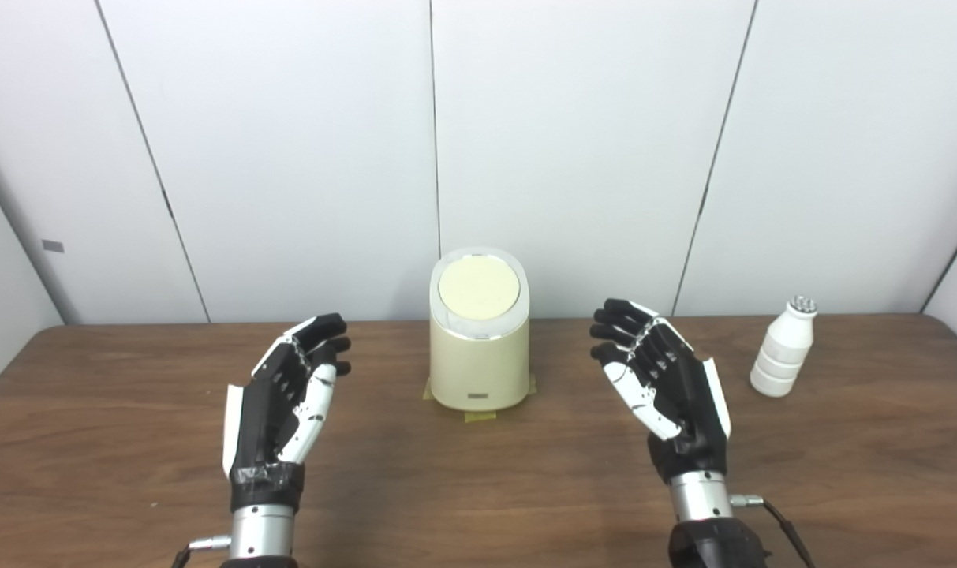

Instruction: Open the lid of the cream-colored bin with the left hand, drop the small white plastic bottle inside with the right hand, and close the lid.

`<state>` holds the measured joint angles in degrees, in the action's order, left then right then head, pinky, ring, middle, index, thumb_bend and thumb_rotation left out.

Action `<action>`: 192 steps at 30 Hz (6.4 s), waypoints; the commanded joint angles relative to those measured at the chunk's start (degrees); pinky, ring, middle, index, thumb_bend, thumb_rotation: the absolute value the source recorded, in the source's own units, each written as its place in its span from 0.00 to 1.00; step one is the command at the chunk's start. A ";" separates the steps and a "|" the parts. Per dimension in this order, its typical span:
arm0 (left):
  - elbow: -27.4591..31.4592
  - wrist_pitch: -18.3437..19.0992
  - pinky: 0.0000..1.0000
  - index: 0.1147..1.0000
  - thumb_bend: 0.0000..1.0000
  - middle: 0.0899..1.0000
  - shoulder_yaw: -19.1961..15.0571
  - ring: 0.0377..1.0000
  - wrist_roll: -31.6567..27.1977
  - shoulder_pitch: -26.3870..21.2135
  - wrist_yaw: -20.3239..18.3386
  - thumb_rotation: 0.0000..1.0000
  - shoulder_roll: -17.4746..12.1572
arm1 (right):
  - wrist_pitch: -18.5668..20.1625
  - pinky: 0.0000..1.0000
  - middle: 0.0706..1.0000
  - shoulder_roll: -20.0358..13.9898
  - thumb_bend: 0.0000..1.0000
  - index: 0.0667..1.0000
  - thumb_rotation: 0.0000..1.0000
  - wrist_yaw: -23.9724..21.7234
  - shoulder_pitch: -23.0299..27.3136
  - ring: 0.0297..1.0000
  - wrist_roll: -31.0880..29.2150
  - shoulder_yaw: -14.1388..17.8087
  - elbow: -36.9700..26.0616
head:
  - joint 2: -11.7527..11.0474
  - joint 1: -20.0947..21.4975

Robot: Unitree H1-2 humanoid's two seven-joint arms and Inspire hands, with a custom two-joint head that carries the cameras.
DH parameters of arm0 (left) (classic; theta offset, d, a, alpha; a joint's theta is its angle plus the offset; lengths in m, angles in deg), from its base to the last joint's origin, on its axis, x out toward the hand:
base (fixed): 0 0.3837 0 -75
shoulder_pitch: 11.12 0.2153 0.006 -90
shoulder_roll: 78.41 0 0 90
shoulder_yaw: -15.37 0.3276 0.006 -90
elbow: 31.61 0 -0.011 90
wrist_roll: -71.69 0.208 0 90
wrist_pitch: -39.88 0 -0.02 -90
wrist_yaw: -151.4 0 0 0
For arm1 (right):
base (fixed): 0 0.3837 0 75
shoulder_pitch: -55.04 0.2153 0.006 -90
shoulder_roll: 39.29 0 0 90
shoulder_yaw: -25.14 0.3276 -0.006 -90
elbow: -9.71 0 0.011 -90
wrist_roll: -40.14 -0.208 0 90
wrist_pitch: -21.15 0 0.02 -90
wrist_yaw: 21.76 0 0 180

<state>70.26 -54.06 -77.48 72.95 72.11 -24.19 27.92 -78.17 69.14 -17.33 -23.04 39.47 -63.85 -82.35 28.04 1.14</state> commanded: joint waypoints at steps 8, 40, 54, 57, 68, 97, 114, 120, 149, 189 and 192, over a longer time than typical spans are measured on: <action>1.43 -1.22 0.65 0.71 0.28 0.73 0.22 0.72 0.17 -1.37 -0.11 0.45 -0.03 | -1.31 0.59 0.68 0.22 0.28 0.66 0.33 -0.14 1.72 0.67 0.10 -0.12 -1.91 | 0.03 0.09; 3.15 17.51 0.91 0.92 0.68 0.94 0.05 0.95 13.53 -18.84 4.28 0.40 -1.55 | -1.24 0.59 0.67 0.03 0.27 0.66 0.30 -0.50 1.74 0.67 -0.30 -0.36 -1.71 | 0.59 -0.26; -4.55 28.19 0.84 1.00 0.91 1.00 6.93 0.96 22.92 -32.32 3.64 0.42 -3.16 | -1.15 0.60 0.67 0.06 0.27 0.66 0.29 -0.26 1.81 0.68 -0.39 -0.06 -1.70 | 0.74 -0.11; -6.80 28.37 0.78 1.00 0.92 0.99 9.07 0.93 24.69 -34.24 3.02 0.42 -3.59 | -0.93 0.60 0.67 0.05 0.27 0.66 0.28 -0.05 1.76 0.68 0.09 -0.07 -1.85 | 0.75 -0.08; -14.26 27.90 0.91 1.00 0.92 1.00 14.69 1.00 31.13 -37.56 2.94 0.36 -4.20 | -1.75 0.59 0.67 -0.02 0.26 0.66 0.26 -0.11 1.81 0.67 0.05 -0.05 -1.35 | 0.45 -0.03; -32.18 28.39 1.00 1.00 0.91 1.00 22.40 1.00 48.70 -38.78 12.32 0.28 -7.38 | -0.90 0.60 0.67 0.06 0.26 0.66 0.28 0.13 1.31 0.67 0.34 0.08 -2.33 | 0.51 0.32; -38.13 30.25 1.00 1.00 1.00 1.00 30.61 1.00 61.01 -40.32 15.46 0.27 -11.61 | -0.31 0.59 0.67 1.01 0.27 0.65 0.28 0.23 1.42 0.67 0.23 -0.40 -3.08 | 0.78 1.16; -37.86 30.02 1.00 1.00 1.00 1.00 33.93 1.00 66.43 -41.17 15.32 0.22 -14.07 | -0.15 0.59 0.66 1.04 0.26 0.65 0.28 0.38 1.66 0.67 0.71 -0.48 -2.94 | 0.77 1.21; -40.09 25.19 1.00 1.00 1.00 1.00 34.41 1.00 69.45 -42.95 15.27 0.42 -16.19 | -0.87 0.58 0.66 2.01 0.27 0.65 0.26 0.76 2.23 0.66 1.82 -0.57 -1.78 | 0.56 1.44; -48.32 25.43 1.00 1.00 1.00 1.00 37.76 1.00 68.28 -42.89 16.36 0.36 -17.42 | 0.08 0.60 0.66 2.40 0.29 0.64 0.32 1.65 2.45 0.67 3.06 -0.65 -2.14 | 0.24 2.00; -48.24 27.84 1.00 1.00 0.81 1.00 36.87 1.00 67.82 -42.92 14.68 0.61 -16.67 | 0.25 0.60 0.66 2.40 0.30 0.64 0.33 1.70 2.39 0.67 3.18 -0.66 -2.25 | 0.27 1.95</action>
<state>23.52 -28.01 -40.53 140.40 30.10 -6.92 11.52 -77.21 71.11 -15.72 -23.10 42.63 -64.30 -82.89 28.30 3.08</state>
